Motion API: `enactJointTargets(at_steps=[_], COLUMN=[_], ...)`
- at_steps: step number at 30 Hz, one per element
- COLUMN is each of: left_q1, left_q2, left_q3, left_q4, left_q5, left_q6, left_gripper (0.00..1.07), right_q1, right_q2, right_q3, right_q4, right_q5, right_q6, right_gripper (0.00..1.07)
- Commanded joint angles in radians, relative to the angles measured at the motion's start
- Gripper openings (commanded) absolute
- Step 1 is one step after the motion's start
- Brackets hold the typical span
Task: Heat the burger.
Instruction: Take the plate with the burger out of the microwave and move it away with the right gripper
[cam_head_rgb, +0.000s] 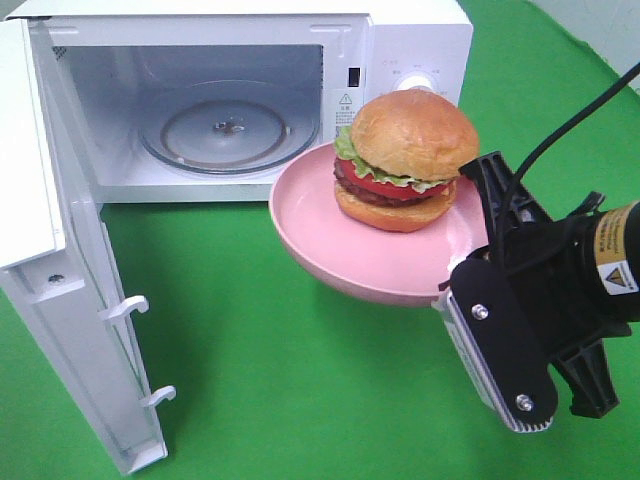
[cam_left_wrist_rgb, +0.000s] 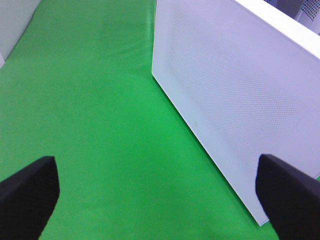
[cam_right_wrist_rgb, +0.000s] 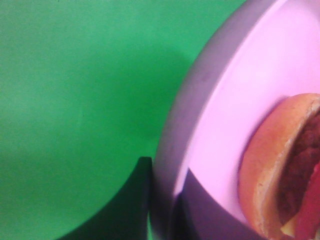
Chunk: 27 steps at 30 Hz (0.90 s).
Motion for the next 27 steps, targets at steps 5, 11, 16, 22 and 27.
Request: enactJointTargets(at_steps=[5,11,16,22,27], left_q1=[0.000,0.000,0.000,0.000,0.000], left_q2=[-0.006,-0.006,-0.006,-0.006,-0.006], left_q3=[0.003,0.003,0.003,0.003,0.003], left_q4=[-0.003,-0.003,-0.003,-0.003,-0.003], left_q5=[-0.009,-0.009,-0.009,-0.009,-0.009], left_q6=[-0.002,-0.002,-0.002,-0.002,-0.002], left_gripper=[1.00,1.00,1.00,1.00,1.00], right_q1=[-0.006,-0.006,-0.006,-0.006,-0.006], right_q2=[-0.081,-0.123,-0.123,-0.123,-0.123], right_q3=[-0.004,-0.004,-0.004,-0.004,-0.004], right_q4=[-0.077,-0.153,-0.187,-0.244,-0.248], right_q5=[0.056,0.126,0.160,0.187,0.227], right_q6=[0.125,0.244,0.305,0.423,0.486], right_gripper=[0.00,0.00,0.00,0.00,0.00])
